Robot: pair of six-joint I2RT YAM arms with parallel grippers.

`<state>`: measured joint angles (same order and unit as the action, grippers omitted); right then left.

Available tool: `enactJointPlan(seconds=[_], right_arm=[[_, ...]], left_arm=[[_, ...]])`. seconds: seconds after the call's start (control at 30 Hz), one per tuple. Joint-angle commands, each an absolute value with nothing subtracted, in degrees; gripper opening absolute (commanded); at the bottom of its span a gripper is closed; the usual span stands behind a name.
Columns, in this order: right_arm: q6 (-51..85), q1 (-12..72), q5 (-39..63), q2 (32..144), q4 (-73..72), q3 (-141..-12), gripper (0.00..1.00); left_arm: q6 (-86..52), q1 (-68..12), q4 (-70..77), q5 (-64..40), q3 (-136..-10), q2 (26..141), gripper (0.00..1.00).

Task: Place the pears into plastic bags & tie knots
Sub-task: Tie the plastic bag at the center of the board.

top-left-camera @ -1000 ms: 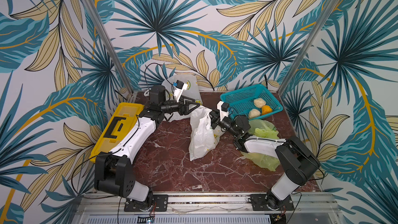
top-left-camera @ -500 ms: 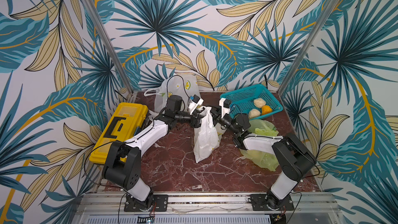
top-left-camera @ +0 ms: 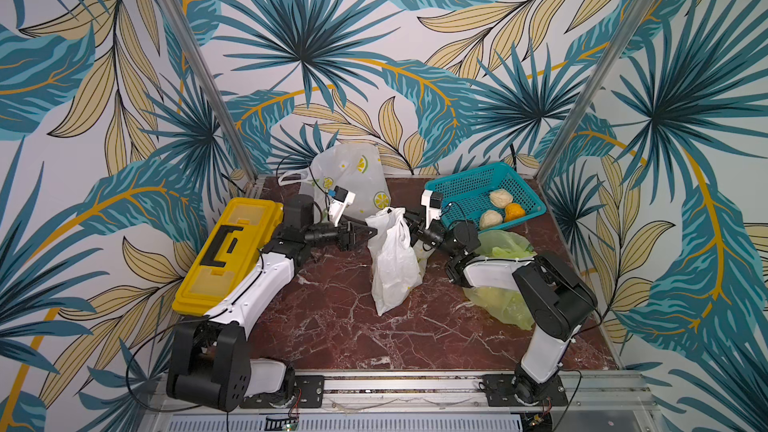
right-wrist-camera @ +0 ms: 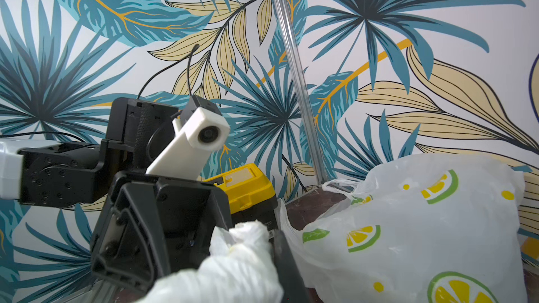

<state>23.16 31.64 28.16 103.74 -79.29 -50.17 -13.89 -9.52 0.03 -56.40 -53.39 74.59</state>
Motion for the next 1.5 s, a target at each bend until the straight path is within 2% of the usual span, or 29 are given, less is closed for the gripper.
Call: enactJointPlan(seconds=[0.0, 0.17, 0.23, 0.33, 0.6, 0.7, 0.83, 0.97, 1.03, 1.2, 1.47], right_arm=[[25.0, 31.7, 30.6, 103.7, -82.0, -51.0, 0.11], [26.1, 31.6, 31.2, 103.5, -82.0, -51.2, 0.10], [26.5, 31.7, 31.4, 103.3, -81.8, -51.2, 0.09], [26.7, 31.7, 31.8, 103.1, -81.5, -51.2, 0.09], [27.2, 31.6, 32.6, 103.1, -80.6, -51.7, 0.08], [27.8, 31.7, 33.2, 103.4, -80.7, -52.1, 0.07], [28.0, 31.6, 33.5, 103.1, -80.3, -52.0, 0.06], [27.3, 31.6, 34.9, 103.3, -78.7, -51.8, 0.05], [27.1, 31.7, 34.5, 103.3, -78.9, -51.0, 0.05], [27.4, 31.7, 33.1, 102.5, -78.4, -50.2, 0.10], [26.5, 31.7, 30.0, 99.3, -72.3, -49.0, 0.24]], left_arm=[[-15.8, -8.4, 0.4, -57.2, -57.1, 73.2, 0.58], [-13.5, -10.4, 0.4, -58.6, -64.0, 78.7, 0.56], [-12.6, -10.7, 0.4, -59.7, -65.4, 81.3, 0.52], [-12.4, -11.2, 0.4, -61.2, -66.4, 83.8, 0.49], [-11.4, -12.5, 0.4, -63.1, -64.8, 84.1, 0.48], [-11.4, -12.5, 0.4, -63.4, -64.8, 85.0, 0.42], [-11.4, -12.6, 0.4, -63.3, -65.2, 85.6, 0.26], [-12.6, -12.2, 0.4, -62.4, -66.4, 85.3, 0.25], [-13.1, -12.2, 0.4, -62.6, -67.0, 85.3, 0.19], [-14.3, -12.2, 0.4, -62.8, -66.6, 85.1, 0.00], [-16.2, -12.3, 0.4, -60.7, -66.8, 83.8, 0.00]])
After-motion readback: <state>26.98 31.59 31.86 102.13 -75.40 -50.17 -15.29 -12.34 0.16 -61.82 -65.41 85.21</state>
